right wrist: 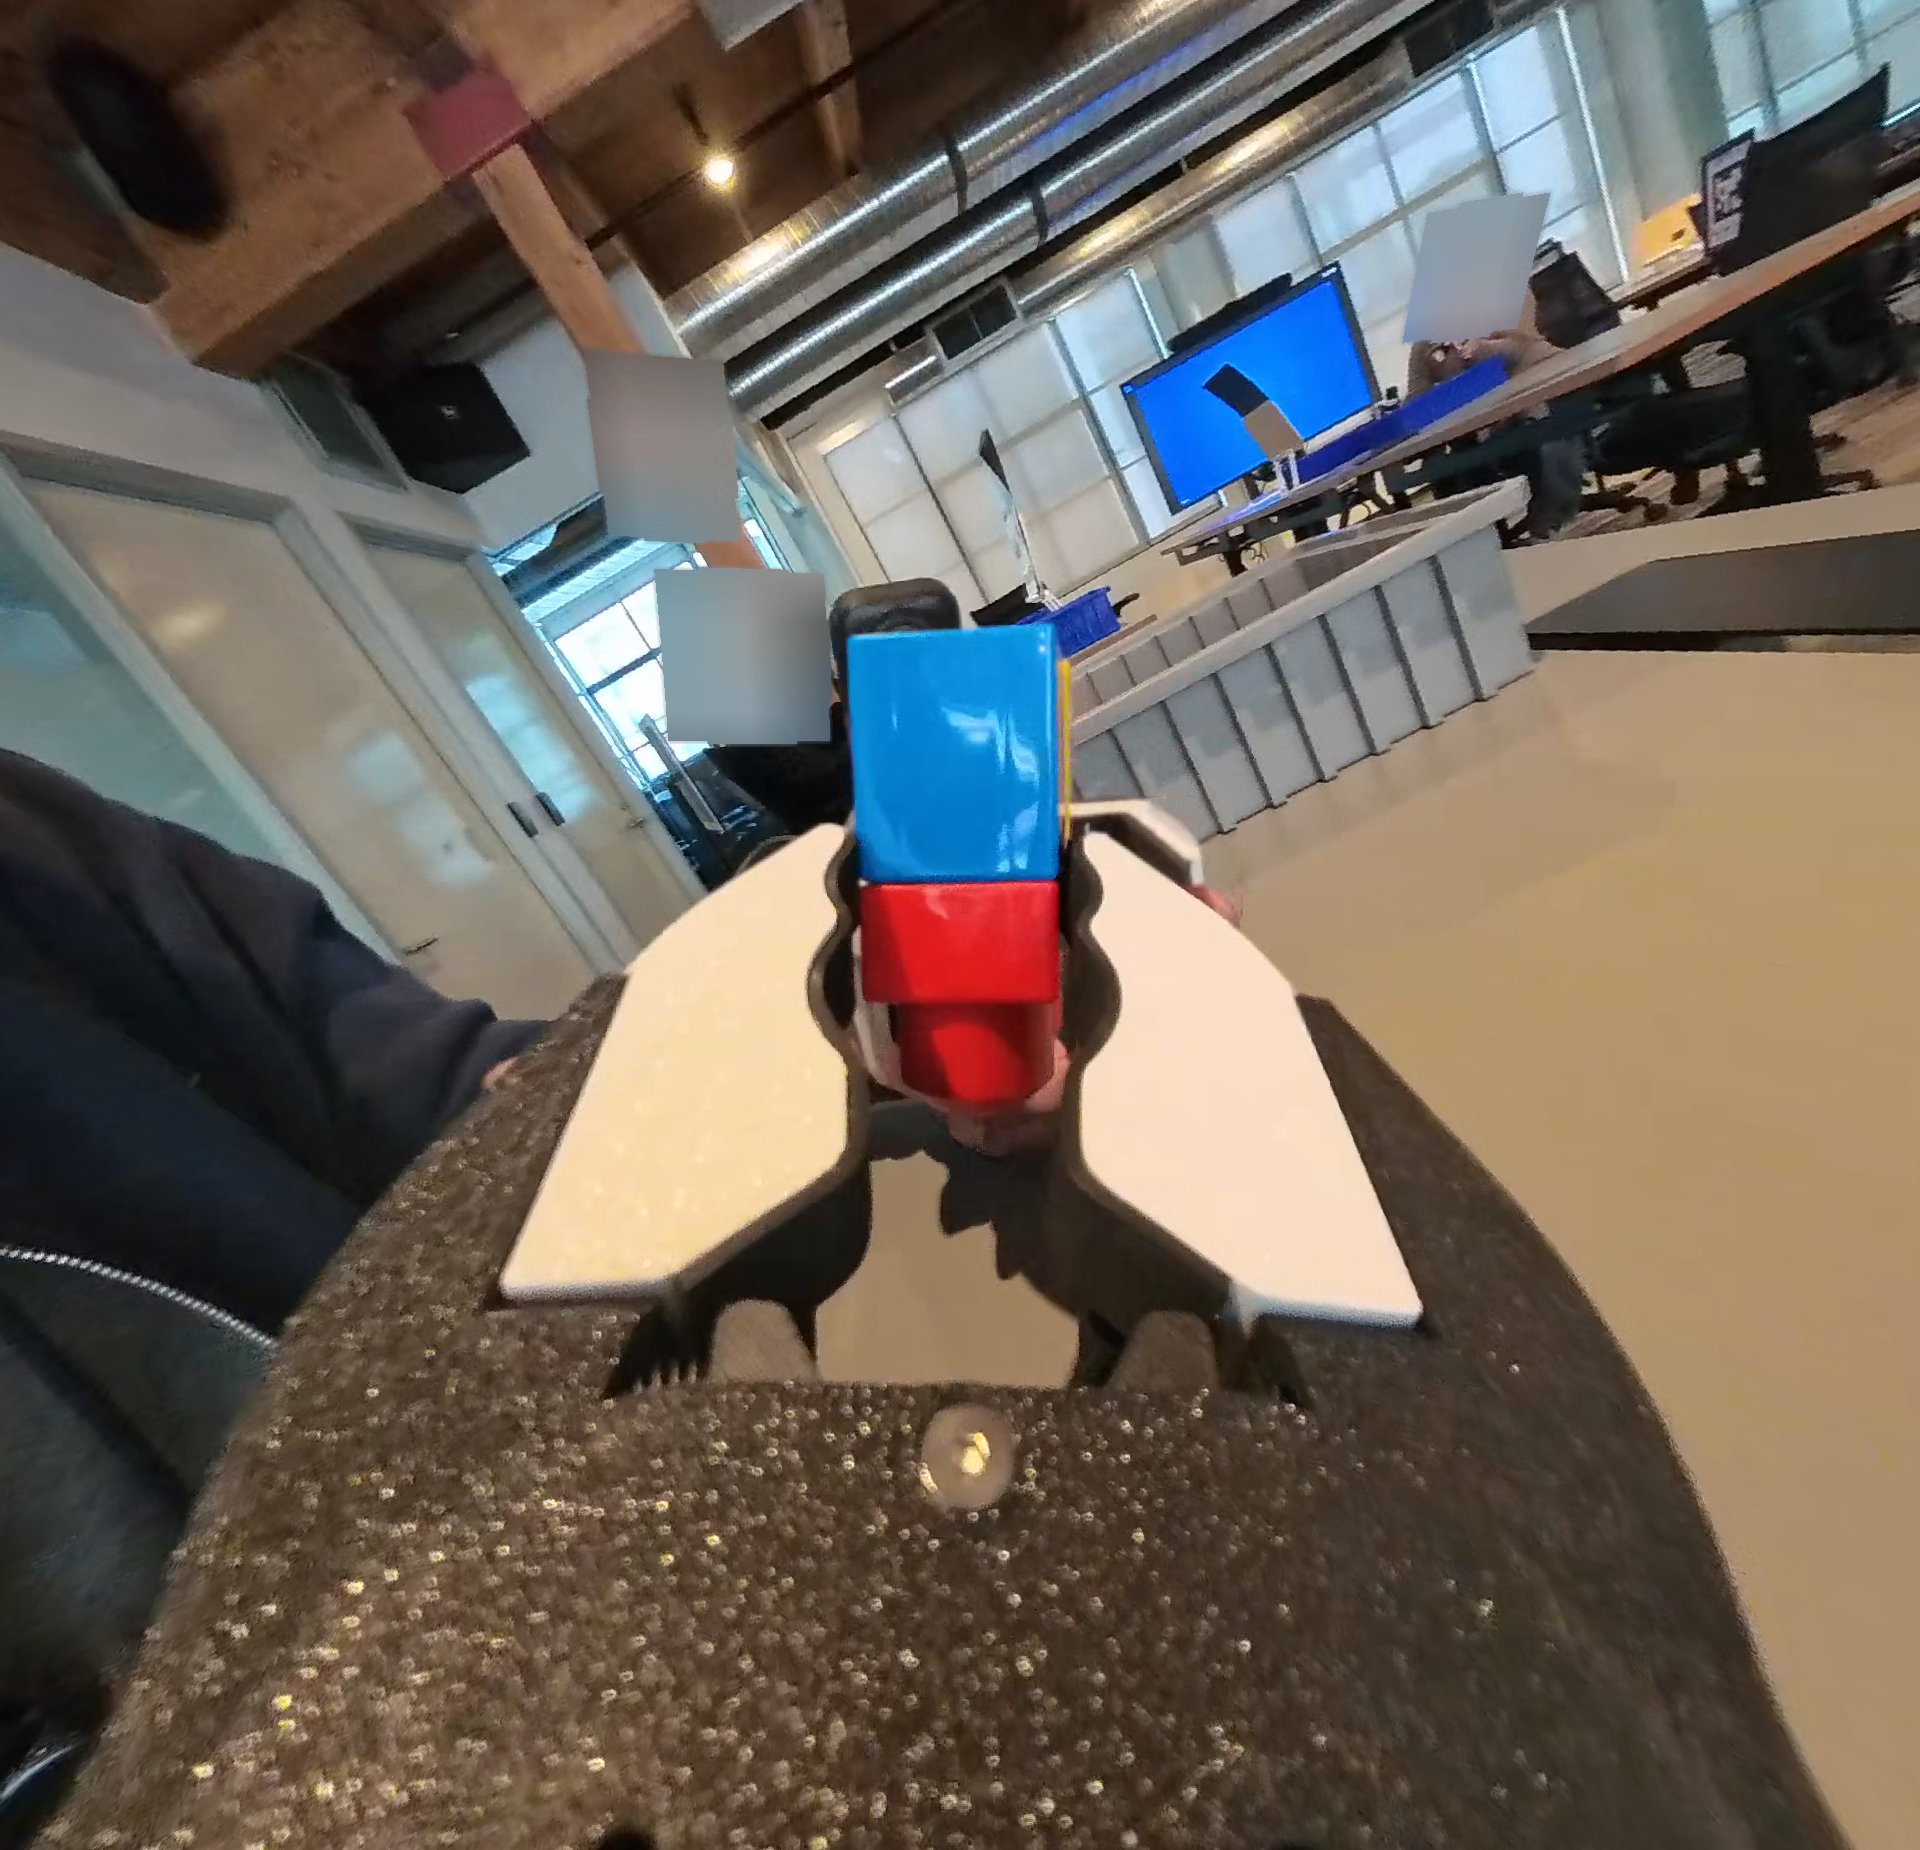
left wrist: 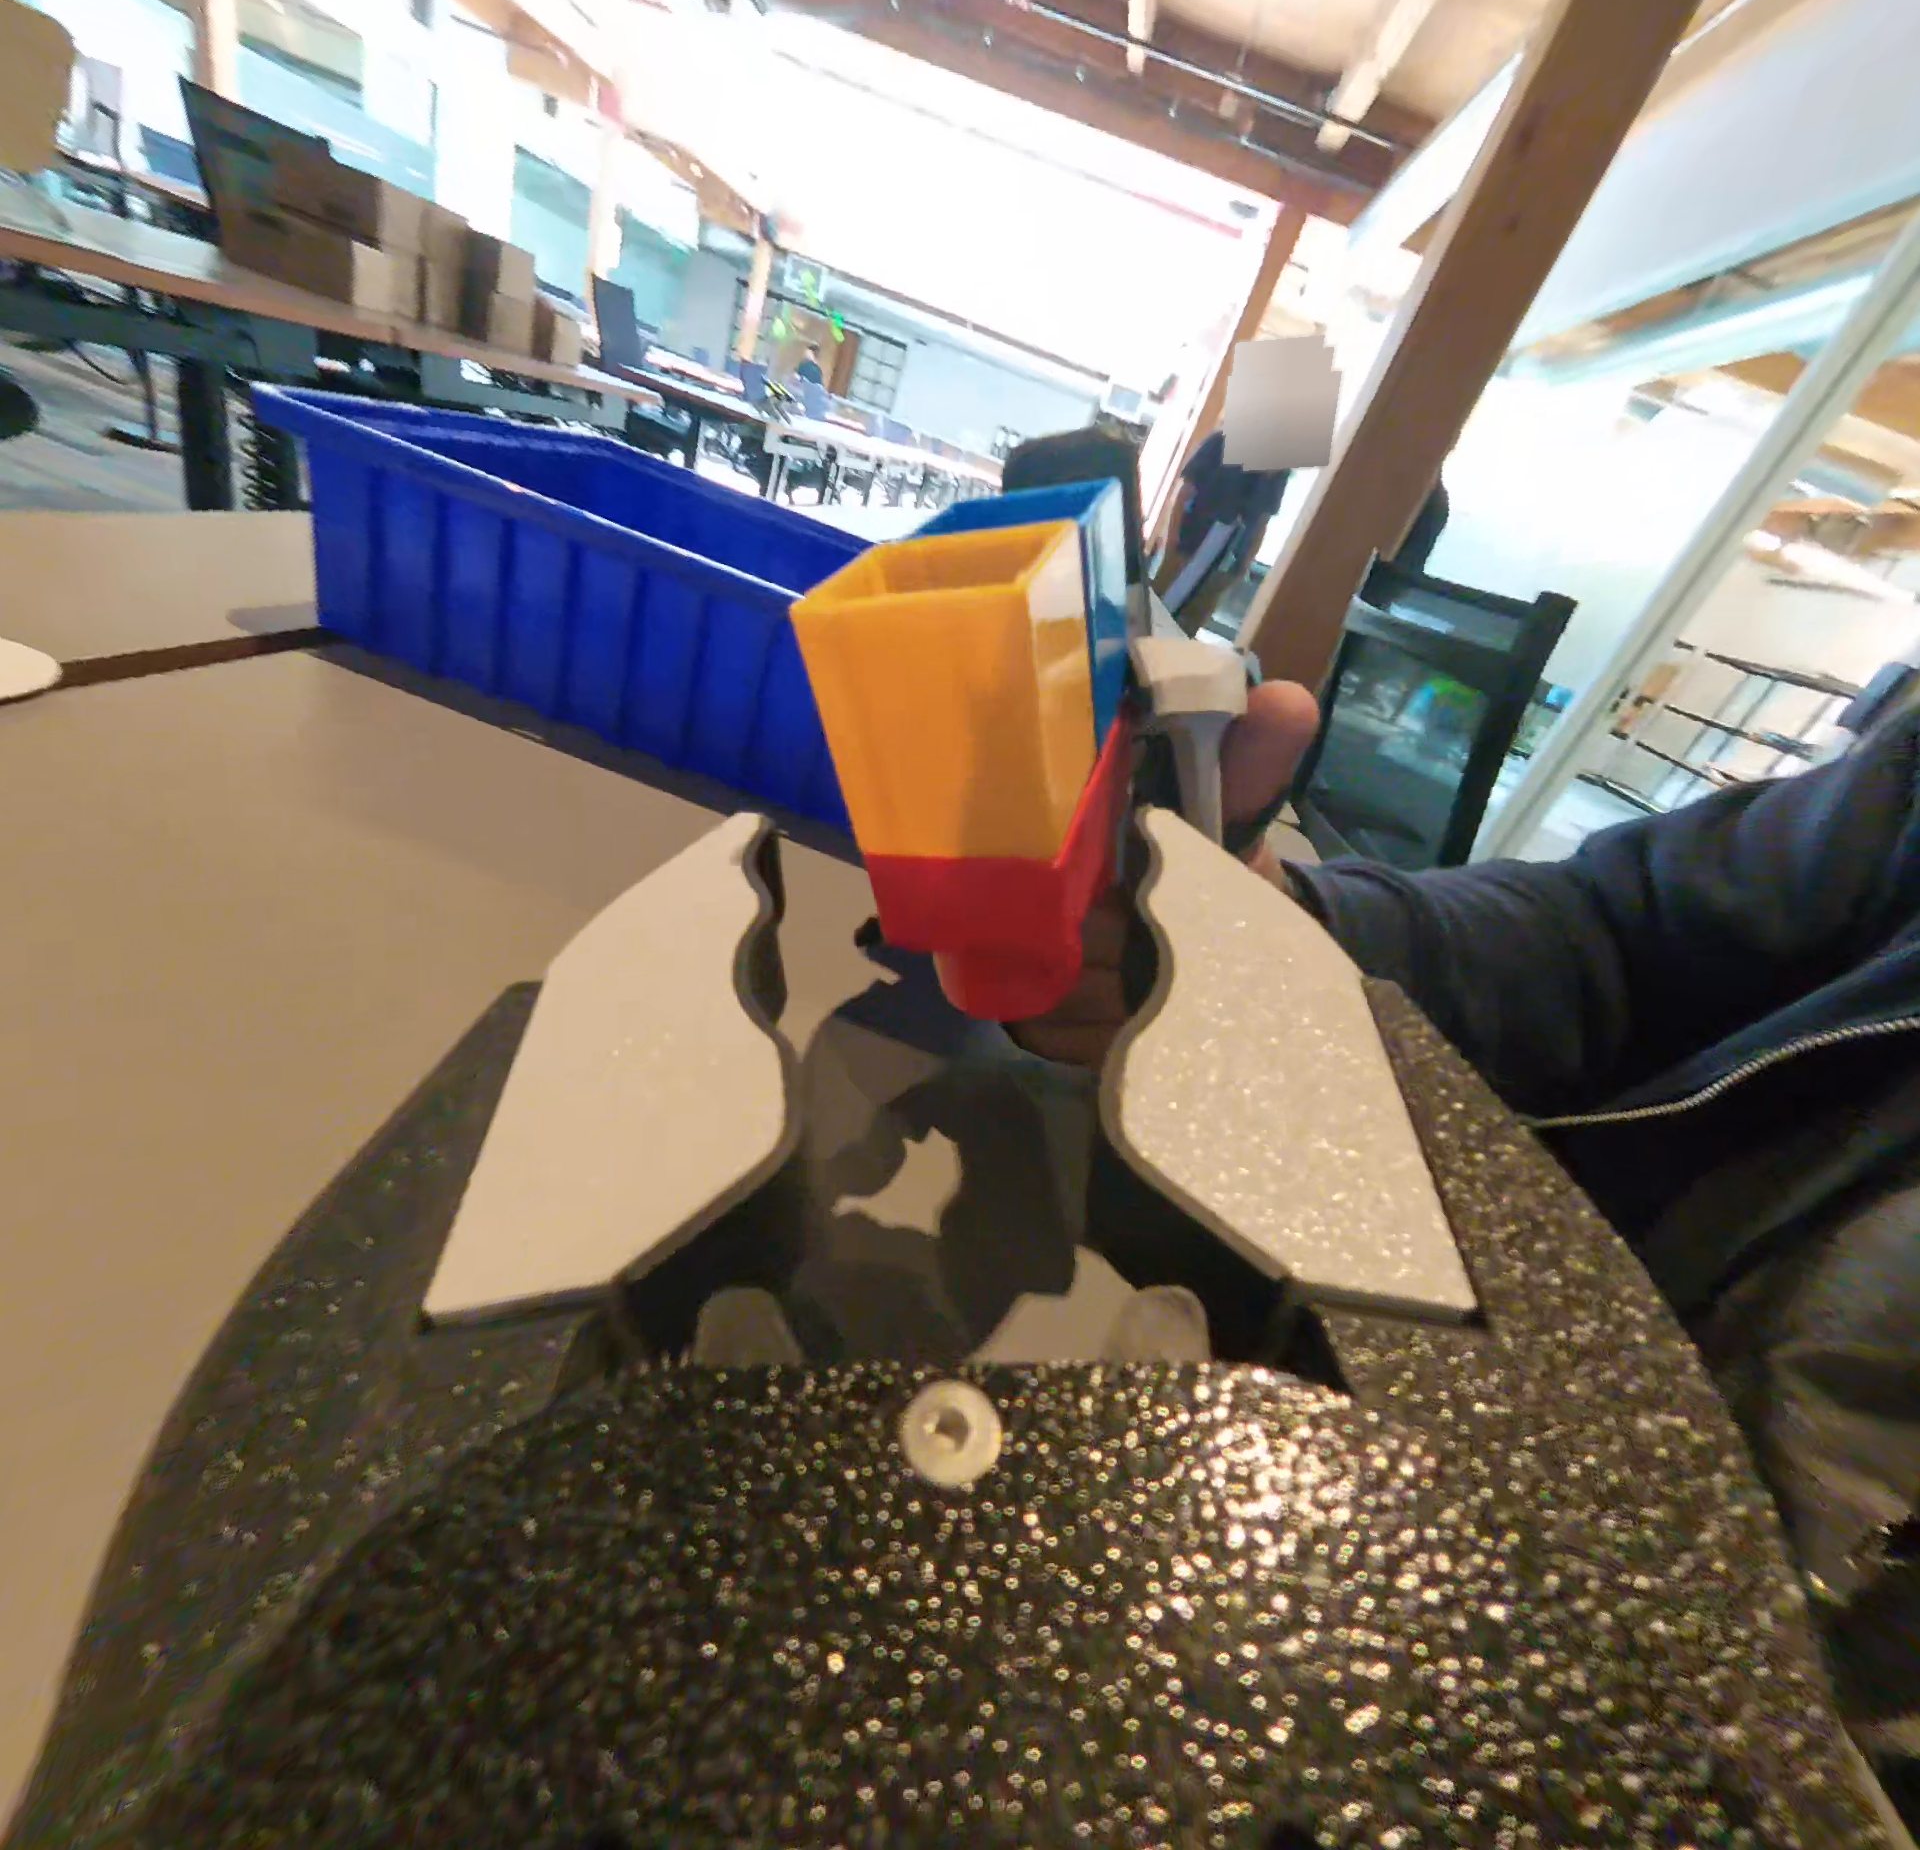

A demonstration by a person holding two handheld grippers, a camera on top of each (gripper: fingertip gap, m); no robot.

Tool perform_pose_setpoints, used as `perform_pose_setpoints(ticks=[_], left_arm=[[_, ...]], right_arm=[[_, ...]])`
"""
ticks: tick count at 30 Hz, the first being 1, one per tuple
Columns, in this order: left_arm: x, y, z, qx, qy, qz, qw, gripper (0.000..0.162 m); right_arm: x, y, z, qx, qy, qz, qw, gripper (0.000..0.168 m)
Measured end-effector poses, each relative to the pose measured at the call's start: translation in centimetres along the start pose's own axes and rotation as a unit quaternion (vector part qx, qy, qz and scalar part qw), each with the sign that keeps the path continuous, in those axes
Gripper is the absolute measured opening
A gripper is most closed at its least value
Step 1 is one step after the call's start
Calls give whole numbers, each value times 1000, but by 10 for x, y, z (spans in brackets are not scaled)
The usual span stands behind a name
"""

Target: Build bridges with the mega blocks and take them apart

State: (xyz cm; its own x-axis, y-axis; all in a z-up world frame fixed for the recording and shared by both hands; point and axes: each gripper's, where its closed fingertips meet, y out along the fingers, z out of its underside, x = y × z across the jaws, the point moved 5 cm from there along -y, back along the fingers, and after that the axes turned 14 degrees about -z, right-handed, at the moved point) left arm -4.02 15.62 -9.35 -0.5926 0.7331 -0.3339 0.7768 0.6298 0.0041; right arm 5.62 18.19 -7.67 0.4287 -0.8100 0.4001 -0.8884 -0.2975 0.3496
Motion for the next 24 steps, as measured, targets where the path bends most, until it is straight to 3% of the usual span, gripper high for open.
perform_pose_setpoints(ticks=[4, 11, 17, 20, 24], left_arm=[[-5, 0, 2, -3, -10, 31, 999, 42], [-6, -1, 0, -5, 12, 28, 1000, 40], [4, -7, -9, -21, 114, -66, 991, 37], [9, -16, -18, -35, 146, -100, 984, 37], [8, -22, -18, -11, 167, -79, 983, 37]], right_arm=[[1, 1, 2, 0, 5, -12, 1000, 37], [2, 0, 1, -2, -1, -16, 1000, 37], [-5, -8, -7, 8, -66, 66, 996, 50], [-2, -13, -17, 34, -125, 107, 986, 59], [3, -11, -19, 99, -176, 122, 972, 64]])
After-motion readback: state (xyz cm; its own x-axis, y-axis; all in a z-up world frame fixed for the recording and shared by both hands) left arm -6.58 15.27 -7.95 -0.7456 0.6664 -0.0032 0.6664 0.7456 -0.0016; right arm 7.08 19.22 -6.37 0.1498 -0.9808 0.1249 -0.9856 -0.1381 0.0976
